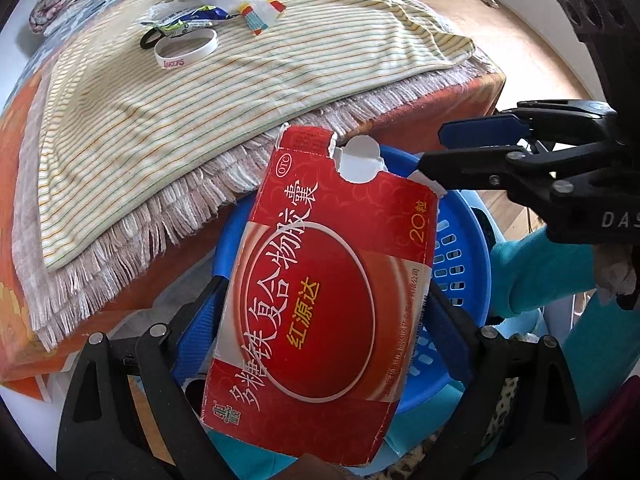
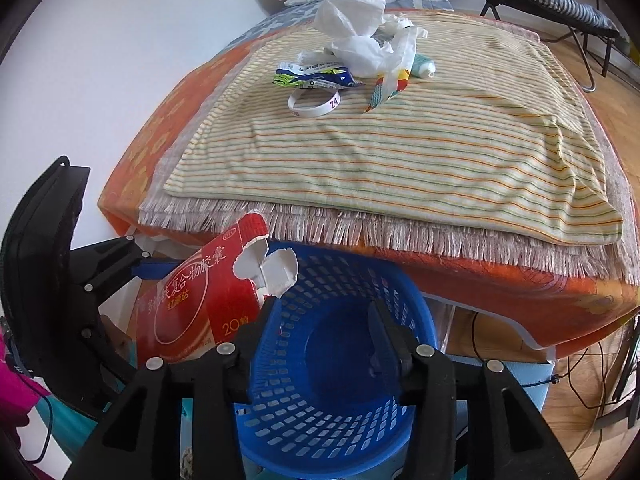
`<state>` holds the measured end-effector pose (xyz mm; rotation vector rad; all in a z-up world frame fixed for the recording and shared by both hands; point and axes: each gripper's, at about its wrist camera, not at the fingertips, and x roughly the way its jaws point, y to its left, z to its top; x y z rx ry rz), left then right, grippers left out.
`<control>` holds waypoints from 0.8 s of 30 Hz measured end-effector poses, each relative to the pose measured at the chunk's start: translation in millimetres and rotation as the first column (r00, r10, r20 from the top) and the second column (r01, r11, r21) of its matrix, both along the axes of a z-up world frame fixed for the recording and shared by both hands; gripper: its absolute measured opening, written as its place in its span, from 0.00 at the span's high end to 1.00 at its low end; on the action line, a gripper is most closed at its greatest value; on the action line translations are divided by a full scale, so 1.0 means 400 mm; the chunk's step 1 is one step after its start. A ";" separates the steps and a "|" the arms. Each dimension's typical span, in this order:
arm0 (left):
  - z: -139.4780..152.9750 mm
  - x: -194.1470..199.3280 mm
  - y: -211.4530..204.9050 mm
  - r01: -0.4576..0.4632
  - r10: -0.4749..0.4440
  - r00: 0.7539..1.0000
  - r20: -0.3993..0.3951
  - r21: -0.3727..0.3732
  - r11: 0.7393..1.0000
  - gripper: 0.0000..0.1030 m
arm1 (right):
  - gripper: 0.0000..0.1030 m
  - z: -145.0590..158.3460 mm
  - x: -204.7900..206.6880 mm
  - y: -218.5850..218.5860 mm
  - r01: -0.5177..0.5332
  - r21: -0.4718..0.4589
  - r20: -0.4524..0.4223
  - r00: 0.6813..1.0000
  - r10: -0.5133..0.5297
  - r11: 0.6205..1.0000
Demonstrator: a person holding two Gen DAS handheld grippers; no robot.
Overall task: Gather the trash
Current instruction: 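Open the right tool dropping the wrapper while the left tool releases the red box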
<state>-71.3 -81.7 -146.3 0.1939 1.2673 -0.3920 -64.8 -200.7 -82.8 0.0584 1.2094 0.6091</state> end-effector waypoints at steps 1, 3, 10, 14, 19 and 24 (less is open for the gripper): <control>-0.001 0.001 -0.003 0.003 -0.003 1.000 0.001 0.002 1.000 0.08 | 0.54 -0.001 0.002 -0.003 0.003 0.004 -0.004 1.000 -0.003 1.000; -0.004 0.001 -0.004 0.009 -0.009 1.000 0.002 0.010 1.000 0.08 | 0.54 0.001 0.005 -0.011 0.020 0.022 -0.015 1.000 -0.020 1.000; -0.005 0.003 -0.008 0.015 -0.015 1.000 0.002 0.004 1.000 0.08 | 0.54 0.011 0.000 -0.002 -0.002 0.058 -0.017 1.000 0.003 0.998; 0.003 0.004 -0.008 0.017 -0.017 1.000 0.015 -0.002 1.000 0.08 | 0.54 0.005 -0.006 0.010 -0.020 0.044 -0.013 1.000 0.020 0.999; 0.005 0.009 0.005 0.006 -0.006 1.000 0.010 -0.009 1.000 0.08 | 0.54 0.007 -0.003 0.003 -0.005 0.042 -0.008 1.000 0.006 0.999; 0.037 0.033 0.033 -0.031 0.032 0.999 0.030 -0.027 0.999 0.08 | 0.54 0.016 0.008 -0.010 0.017 0.048 -0.002 1.000 -0.017 0.999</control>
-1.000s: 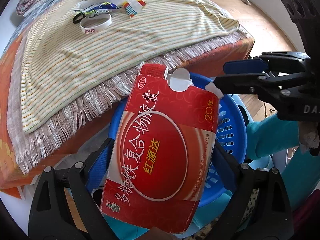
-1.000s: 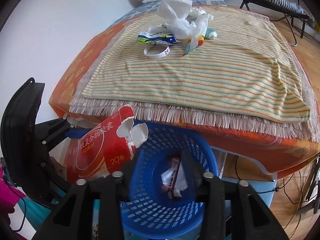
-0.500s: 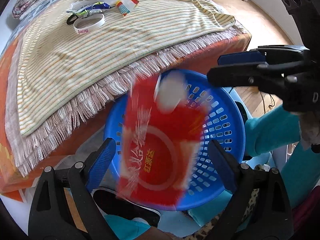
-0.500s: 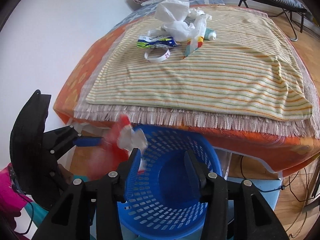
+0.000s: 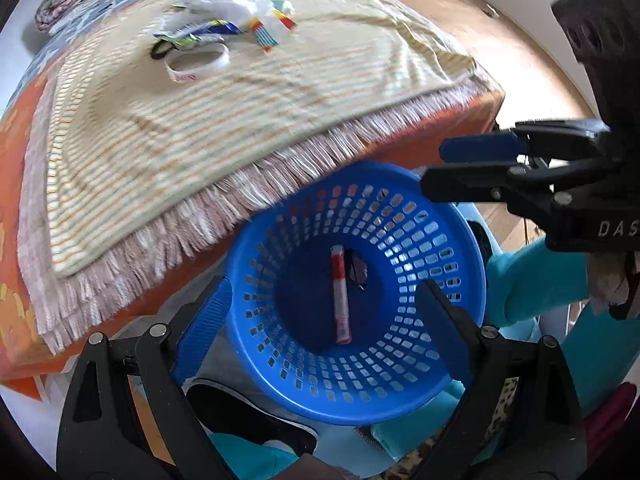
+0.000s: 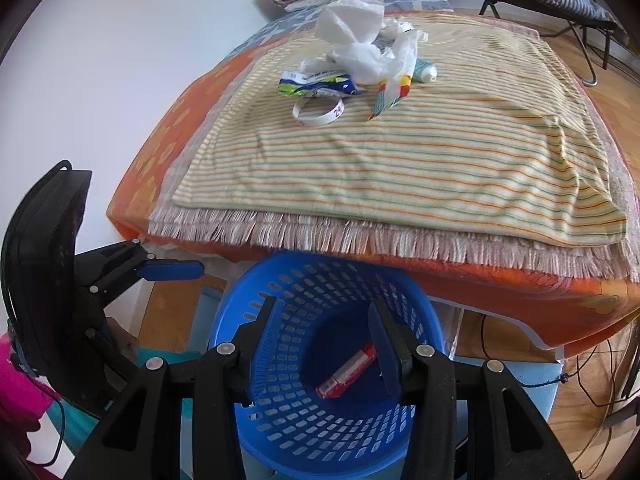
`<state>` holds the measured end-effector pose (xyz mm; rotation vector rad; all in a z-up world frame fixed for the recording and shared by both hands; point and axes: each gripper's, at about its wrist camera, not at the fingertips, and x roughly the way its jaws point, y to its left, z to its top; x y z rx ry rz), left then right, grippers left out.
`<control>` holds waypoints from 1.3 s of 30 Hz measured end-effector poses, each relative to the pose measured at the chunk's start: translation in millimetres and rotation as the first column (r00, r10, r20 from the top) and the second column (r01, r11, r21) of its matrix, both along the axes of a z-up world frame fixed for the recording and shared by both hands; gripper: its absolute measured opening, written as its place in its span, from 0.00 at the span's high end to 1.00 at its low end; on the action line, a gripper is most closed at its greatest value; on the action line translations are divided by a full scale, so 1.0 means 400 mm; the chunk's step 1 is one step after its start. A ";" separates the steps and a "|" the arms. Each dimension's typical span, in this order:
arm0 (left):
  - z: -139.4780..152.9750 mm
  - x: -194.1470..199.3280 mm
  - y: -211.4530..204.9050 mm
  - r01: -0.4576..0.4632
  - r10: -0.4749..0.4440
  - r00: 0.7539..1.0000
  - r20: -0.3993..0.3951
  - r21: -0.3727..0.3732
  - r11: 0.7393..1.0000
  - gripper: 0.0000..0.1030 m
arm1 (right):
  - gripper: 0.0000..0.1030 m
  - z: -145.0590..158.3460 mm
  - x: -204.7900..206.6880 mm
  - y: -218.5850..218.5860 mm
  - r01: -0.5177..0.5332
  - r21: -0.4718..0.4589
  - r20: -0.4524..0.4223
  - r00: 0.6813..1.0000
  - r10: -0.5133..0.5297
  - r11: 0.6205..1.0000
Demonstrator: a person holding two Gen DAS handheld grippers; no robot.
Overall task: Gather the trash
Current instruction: 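Open the right tool dropping the wrapper while the left tool releases the red box, then raise both tools back over the remaining trash on the bed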
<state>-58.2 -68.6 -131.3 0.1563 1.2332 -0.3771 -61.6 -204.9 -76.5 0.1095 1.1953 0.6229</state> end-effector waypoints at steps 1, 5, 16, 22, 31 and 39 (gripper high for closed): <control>0.007 0.006 0.006 -0.008 0.008 1.000 0.007 0.000 1.000 0.08 | 0.53 0.002 0.002 -0.001 0.002 0.000 0.001 1.000 -0.002 1.000; 0.043 0.037 0.039 -0.050 0.051 0.998 0.043 -0.008 0.999 0.08 | 0.45 0.017 0.014 -0.007 0.018 -0.002 0.015 1.000 -0.018 1.000; 0.139 0.137 0.117 -0.158 0.158 0.977 0.142 -0.013 0.987 0.08 | 0.33 0.064 0.079 -0.015 0.043 -0.014 0.055 0.998 -0.043 0.999; 0.157 0.201 0.141 -0.203 0.206 0.966 0.155 -0.034 0.979 0.08 | 0.31 0.105 0.142 -0.017 0.053 -0.032 0.106 0.993 -0.049 0.998; 0.157 0.303 0.179 -0.278 0.291 0.950 0.115 -0.117 0.954 0.18 | 0.31 0.143 0.276 -0.013 0.082 0.003 0.140 0.987 -0.081 0.997; 0.133 0.388 0.199 -0.324 0.339 0.939 0.064 -0.173 0.930 0.30 | 0.31 0.139 0.408 0.013 0.117 0.055 0.139 0.983 -0.123 0.992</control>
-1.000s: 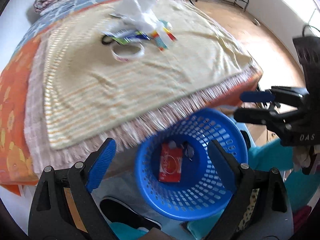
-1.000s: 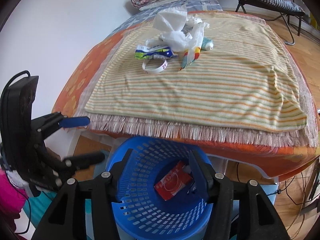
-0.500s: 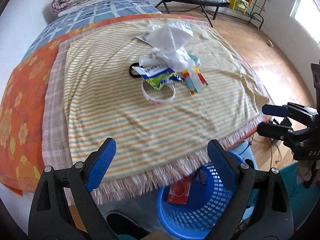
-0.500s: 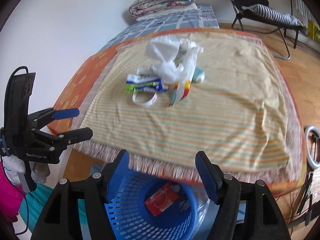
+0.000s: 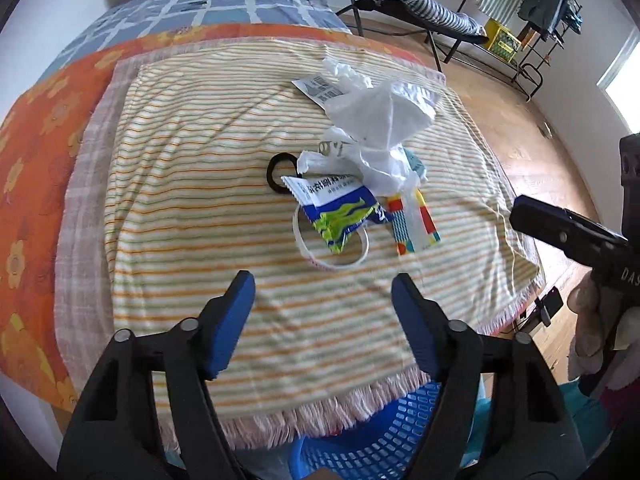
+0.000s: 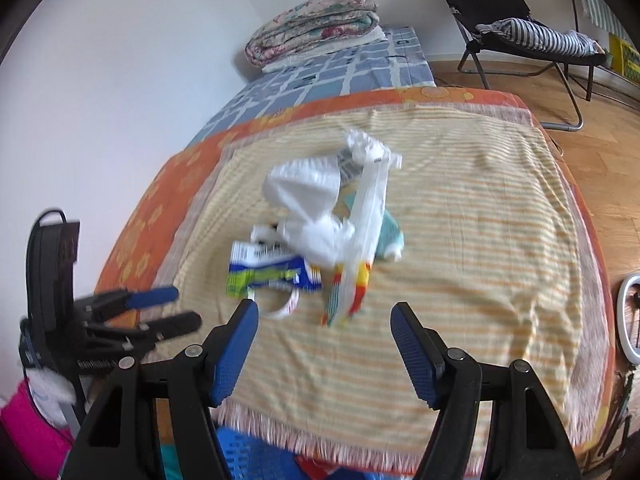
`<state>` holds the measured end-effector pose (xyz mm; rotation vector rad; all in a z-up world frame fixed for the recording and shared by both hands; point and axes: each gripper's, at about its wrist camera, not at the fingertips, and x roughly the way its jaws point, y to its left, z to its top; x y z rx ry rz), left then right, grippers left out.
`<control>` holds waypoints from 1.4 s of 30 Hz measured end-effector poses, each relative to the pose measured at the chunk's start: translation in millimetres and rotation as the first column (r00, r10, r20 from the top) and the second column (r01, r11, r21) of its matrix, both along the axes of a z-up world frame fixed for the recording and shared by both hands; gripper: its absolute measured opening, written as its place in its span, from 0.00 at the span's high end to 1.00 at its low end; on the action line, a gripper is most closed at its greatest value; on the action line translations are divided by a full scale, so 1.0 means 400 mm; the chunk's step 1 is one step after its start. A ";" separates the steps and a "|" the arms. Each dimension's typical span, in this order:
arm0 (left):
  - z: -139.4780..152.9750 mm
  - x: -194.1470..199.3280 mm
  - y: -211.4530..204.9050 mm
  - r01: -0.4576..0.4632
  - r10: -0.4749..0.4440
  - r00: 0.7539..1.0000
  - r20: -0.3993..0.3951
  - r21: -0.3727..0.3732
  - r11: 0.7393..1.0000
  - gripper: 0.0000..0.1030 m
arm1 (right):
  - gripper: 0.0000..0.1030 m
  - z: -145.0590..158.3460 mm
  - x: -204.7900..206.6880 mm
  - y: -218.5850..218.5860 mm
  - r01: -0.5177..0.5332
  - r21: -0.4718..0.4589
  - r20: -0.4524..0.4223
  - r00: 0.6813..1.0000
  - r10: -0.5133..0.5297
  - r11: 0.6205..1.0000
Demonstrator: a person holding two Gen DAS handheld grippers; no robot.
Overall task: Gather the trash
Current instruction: 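Raise both tools back over the remaining trash on the bed, then grasp the blue-green snack packet with the left tool while the right tool grasps the white plastic bag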
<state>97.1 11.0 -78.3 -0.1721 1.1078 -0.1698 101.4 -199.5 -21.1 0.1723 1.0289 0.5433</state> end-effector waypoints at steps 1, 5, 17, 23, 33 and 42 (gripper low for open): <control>-0.006 0.011 0.004 -0.008 0.008 1.000 -0.007 -0.016 1.000 0.31 | 0.31 -0.003 0.012 0.005 0.002 0.002 0.003 1.000 -0.002 1.000; -0.024 0.052 0.023 -0.048 0.044 0.998 -0.044 -0.092 0.995 0.45 | 0.32 -0.025 0.069 0.026 0.010 0.037 -0.022 1.000 -0.009 0.999; -0.081 0.137 0.046 -0.147 0.124 0.985 -0.121 -0.210 0.966 0.55 | 0.36 -0.093 0.171 0.076 0.022 0.056 -0.081 0.997 -0.017 0.998; -0.107 0.163 0.034 -0.148 0.117 0.982 -0.146 -0.221 0.964 0.69 | 0.40 -0.119 0.189 0.108 0.000 0.029 -0.091 0.996 0.003 1.000; -0.128 0.176 0.054 -0.168 0.137 0.981 -0.138 -0.246 0.955 0.94 | 0.41 -0.142 0.225 0.124 0.021 0.033 -0.106 0.994 -0.018 0.999; -0.119 0.170 0.048 -0.148 0.124 0.986 -0.115 -0.231 0.962 0.97 | 0.42 -0.155 0.241 0.158 0.007 0.006 -0.091 0.996 -0.006 1.000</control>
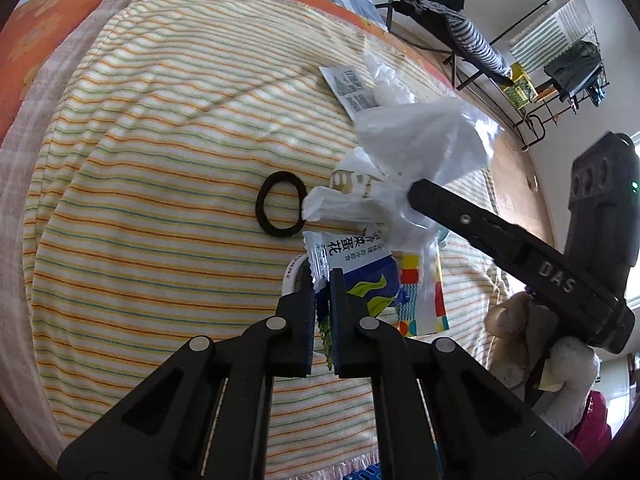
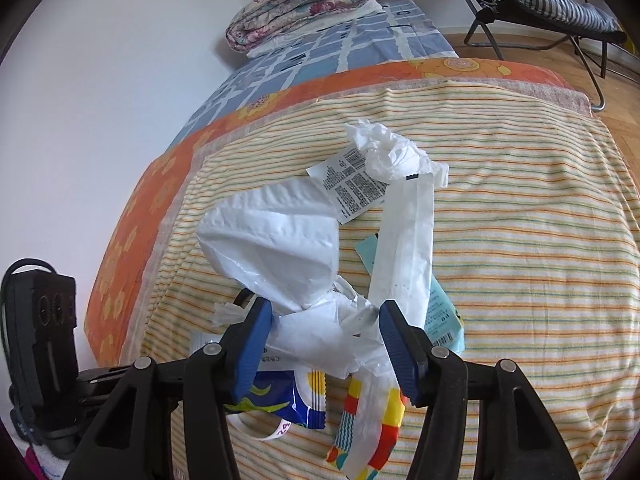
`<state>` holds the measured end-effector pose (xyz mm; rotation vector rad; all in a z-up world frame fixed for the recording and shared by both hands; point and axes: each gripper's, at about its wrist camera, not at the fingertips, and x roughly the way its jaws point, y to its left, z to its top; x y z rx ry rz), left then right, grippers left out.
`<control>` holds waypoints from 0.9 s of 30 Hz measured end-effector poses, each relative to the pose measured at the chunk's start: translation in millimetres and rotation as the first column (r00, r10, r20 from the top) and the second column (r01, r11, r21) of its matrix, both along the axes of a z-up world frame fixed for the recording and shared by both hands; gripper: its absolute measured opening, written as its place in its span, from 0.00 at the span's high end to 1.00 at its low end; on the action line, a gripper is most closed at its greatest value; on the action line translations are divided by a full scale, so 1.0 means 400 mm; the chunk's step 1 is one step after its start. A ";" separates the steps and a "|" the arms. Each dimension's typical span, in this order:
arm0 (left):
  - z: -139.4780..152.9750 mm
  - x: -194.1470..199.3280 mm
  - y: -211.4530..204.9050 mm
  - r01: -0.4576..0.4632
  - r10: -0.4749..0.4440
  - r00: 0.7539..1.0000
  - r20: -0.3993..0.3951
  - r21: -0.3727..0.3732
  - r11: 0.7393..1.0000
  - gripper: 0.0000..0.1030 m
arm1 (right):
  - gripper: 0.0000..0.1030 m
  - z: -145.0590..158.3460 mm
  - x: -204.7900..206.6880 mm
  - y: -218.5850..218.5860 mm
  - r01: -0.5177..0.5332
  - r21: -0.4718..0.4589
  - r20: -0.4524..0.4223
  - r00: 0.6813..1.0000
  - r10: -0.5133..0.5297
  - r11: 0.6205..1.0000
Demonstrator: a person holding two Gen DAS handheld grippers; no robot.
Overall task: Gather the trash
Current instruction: 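Grasp the blue-green snack packet with the left tool while the right tool grasps the white plastic bag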
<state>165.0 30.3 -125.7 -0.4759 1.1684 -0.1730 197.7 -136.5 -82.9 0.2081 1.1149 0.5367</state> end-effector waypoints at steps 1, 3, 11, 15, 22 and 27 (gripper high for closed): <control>0.002 0.000 -0.002 0.001 -0.001 1.000 0.003 0.002 1.000 0.97 | 0.43 0.001 0.001 0.002 -0.001 -0.002 0.007 1.000 0.001 1.000; 0.005 0.002 -0.006 0.003 -0.003 1.000 0.007 0.011 1.000 0.97 | 0.57 0.004 0.001 0.004 -0.009 0.002 0.019 1.000 0.009 1.000; 0.015 -0.001 -0.010 0.007 -0.007 0.999 0.031 0.026 1.000 0.98 | 0.74 0.027 -0.015 0.007 -0.031 -0.003 0.067 0.997 0.031 1.000; 0.031 -0.006 -0.009 0.007 -0.008 0.999 0.049 0.035 0.999 0.98 | 0.95 0.052 -0.023 0.001 -0.029 -0.007 0.100 0.995 0.030 1.000; 0.059 -0.020 0.001 -0.003 -0.001 0.997 0.081 0.055 0.998 0.98 | 0.96 0.084 -0.024 -0.023 -0.043 0.050 0.129 0.991 0.036 0.998; 0.052 -0.027 0.003 -0.006 0.001 0.998 0.070 0.063 0.998 0.98 | 0.29 0.070 -0.023 -0.001 -0.027 -0.020 0.130 0.991 0.029 0.999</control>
